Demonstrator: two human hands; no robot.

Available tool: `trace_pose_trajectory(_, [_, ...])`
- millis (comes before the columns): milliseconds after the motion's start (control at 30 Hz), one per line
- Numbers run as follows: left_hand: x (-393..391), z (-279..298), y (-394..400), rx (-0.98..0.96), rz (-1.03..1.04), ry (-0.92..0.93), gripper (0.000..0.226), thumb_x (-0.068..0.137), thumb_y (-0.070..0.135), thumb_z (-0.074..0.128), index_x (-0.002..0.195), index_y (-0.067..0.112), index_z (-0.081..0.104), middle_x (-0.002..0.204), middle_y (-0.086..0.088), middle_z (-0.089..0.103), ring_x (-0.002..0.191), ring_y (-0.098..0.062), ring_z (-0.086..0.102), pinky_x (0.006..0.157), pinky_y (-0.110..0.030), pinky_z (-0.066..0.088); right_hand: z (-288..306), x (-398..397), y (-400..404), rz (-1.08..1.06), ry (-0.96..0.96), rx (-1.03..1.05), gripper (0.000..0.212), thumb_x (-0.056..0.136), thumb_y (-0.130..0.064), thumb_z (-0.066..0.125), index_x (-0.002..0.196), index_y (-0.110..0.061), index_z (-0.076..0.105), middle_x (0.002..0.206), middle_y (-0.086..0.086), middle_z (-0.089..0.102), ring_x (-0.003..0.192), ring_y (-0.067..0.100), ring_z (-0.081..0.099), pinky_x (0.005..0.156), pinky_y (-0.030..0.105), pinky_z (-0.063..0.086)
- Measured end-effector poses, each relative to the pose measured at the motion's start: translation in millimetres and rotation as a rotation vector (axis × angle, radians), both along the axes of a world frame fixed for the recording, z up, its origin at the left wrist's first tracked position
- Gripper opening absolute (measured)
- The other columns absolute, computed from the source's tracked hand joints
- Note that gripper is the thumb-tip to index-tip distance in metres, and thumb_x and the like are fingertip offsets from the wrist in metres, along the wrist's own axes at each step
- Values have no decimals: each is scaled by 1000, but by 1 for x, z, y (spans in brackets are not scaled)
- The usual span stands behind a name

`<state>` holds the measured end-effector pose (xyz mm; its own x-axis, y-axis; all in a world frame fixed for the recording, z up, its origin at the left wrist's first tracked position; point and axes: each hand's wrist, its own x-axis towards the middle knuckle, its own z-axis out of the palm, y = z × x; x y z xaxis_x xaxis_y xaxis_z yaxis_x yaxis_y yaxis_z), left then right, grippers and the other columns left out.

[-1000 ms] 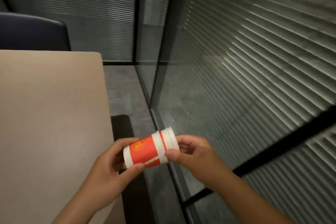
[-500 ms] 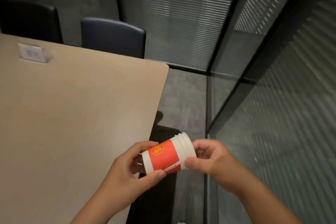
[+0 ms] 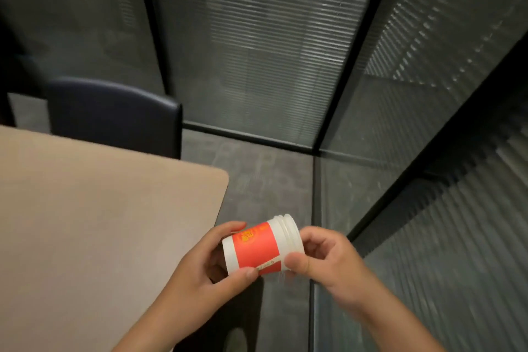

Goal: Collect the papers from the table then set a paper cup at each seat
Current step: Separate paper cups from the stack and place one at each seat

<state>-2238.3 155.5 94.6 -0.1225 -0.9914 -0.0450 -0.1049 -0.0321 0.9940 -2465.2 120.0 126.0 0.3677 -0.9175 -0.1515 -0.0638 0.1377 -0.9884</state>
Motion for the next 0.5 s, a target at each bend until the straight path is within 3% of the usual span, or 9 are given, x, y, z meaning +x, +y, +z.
trace_pose_trajectory(133, [-19, 14, -120, 4, -137, 10, 66, 66, 38, 88, 125, 42, 59, 119, 10, 66, 103, -23, 71, 84, -39, 62, 18, -28, -94, -106, -46, -25, 43, 56, -49, 91, 83, -18, 77, 77, 4, 75, 72, 14, 69, 67, 25, 56])
trace_pose_trajectory(200, [-34, 22, -173, -5, -174, 21, 65, 66, 34, 89, 124, 40, 61, 119, 4, 68, 101, -27, 70, 85, -44, 60, 25, -43, -137, -150, -52, -40, 36, 61, -40, 90, 85, -16, 77, 77, 5, 75, 73, 15, 69, 67, 25, 57])
trace_pose_trajectory(300, [-51, 25, -256, -23, -213, 18, 62, 67, 31, 89, 121, 40, 62, 120, 2, 68, 100, -23, 71, 85, -37, 59, 20, -65, -210, -187, -75, -42, 13, 73, -13, 76, 86, -13, 77, 77, 7, 75, 72, 13, 69, 66, 23, 55])
trace_pose_trajectory(400, [-64, 18, -350, -60, -159, -20, 59, 65, 32, 88, 118, 42, 64, 116, 7, 69, 91, -18, 71, 75, -25, 57, 8, -74, -308, -197, -92, -44, 12, 75, -12, 73, 86, -9, 76, 79, 9, 74, 73, 16, 67, 69, 26, 56])
trace_pose_trajectory(500, [-65, 12, -429, -59, -58, -28, 56, 65, 27, 87, 117, 32, 67, 112, 5, 71, 91, -24, 70, 73, -29, 58, -1, -68, -407, -153, -83, -72, 9, 77, -14, 69, 82, -7, 73, 75, 6, 71, 71, 16, 63, 67, 25, 53])
